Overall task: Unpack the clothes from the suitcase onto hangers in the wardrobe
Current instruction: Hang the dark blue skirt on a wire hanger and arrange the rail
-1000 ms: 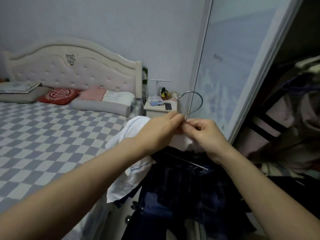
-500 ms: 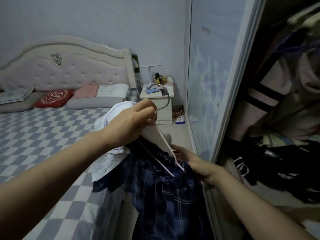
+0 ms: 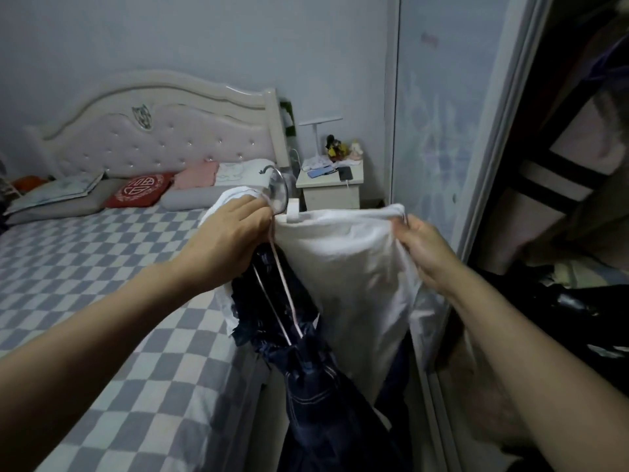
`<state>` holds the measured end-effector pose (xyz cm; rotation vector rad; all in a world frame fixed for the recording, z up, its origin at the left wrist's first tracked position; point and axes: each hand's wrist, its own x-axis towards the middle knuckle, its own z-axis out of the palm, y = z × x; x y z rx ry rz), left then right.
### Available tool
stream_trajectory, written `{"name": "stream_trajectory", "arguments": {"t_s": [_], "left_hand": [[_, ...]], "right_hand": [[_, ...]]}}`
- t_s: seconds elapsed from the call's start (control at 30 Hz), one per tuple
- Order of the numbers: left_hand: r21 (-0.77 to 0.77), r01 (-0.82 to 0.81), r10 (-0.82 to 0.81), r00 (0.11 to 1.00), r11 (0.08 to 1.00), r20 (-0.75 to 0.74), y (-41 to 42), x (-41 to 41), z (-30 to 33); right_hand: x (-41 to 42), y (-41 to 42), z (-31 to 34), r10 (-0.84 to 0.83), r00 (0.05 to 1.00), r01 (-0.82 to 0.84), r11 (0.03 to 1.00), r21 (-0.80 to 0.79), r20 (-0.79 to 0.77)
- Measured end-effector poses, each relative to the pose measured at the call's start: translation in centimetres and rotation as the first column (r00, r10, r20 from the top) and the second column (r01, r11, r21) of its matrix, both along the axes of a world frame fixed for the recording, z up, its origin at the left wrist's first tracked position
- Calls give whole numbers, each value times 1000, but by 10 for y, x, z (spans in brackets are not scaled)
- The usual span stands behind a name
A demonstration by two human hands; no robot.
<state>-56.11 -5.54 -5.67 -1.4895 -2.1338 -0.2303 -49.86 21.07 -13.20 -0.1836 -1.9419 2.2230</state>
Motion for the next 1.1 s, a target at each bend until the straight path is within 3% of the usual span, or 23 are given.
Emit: {"name": "stream_trajectory", "arguments": {"t_s": [0.13,0.23,0.43,0.47,0.57,0.6,0.63,0.7,0.73,0.8,0.87,0.9,0.93,0.97,1.03,1.1], "left_hand": [[-38,-103,103,995,994,-15,3,2,4],[-60,-128,127,992,990,-18,9,2,4],[-77,-156,155,988,985,-20,13,-5,5],[-80,-157,156,988,984,-24,13,-6,6],[-79,-200,199,980,977,-14,13,-6,8],[-72,-224,225,974,972,9,14,-4,8],[-59,-255,258,965,965,38,15,-2,7],[-19,-323,324,942,946,87,19,4,4],[0,-364,362,927,931,99,22,5,3],[36,-444,437,891,895,120,28,9,2],[88,-467,456,882,880,121,32,11,1],[118,-472,458,880,874,128,30,10,0],[155,-469,449,881,869,146,28,9,-1],[194,-464,438,884,864,165,24,7,-2],[266,-466,422,883,844,207,17,4,-2],[328,-465,405,883,822,237,12,4,1]], "right_hand": [[5,16,31,133,988,-120,981,150,-81],[14,22,45,218,975,-201,950,241,-44],[17,29,54,123,989,-74,899,431,-85],[20,29,54,158,987,-130,864,487,-17],[30,26,49,263,929,-370,620,692,261],[30,26,48,270,933,-358,639,680,238],[31,23,50,270,948,-315,737,598,167],[38,10,62,234,972,-228,928,296,13],[41,-1,69,233,971,-222,958,180,-44],[49,-30,74,358,932,-342,922,180,-61],[58,-63,63,511,858,-484,767,421,56],[58,-75,50,516,852,-464,659,592,94],[57,-82,36,459,887,-343,573,745,55],[53,-86,20,375,926,-191,551,812,-37],[49,-91,-2,183,974,-23,671,741,-136],[44,-94,-16,89,987,36,688,725,-134]]}}
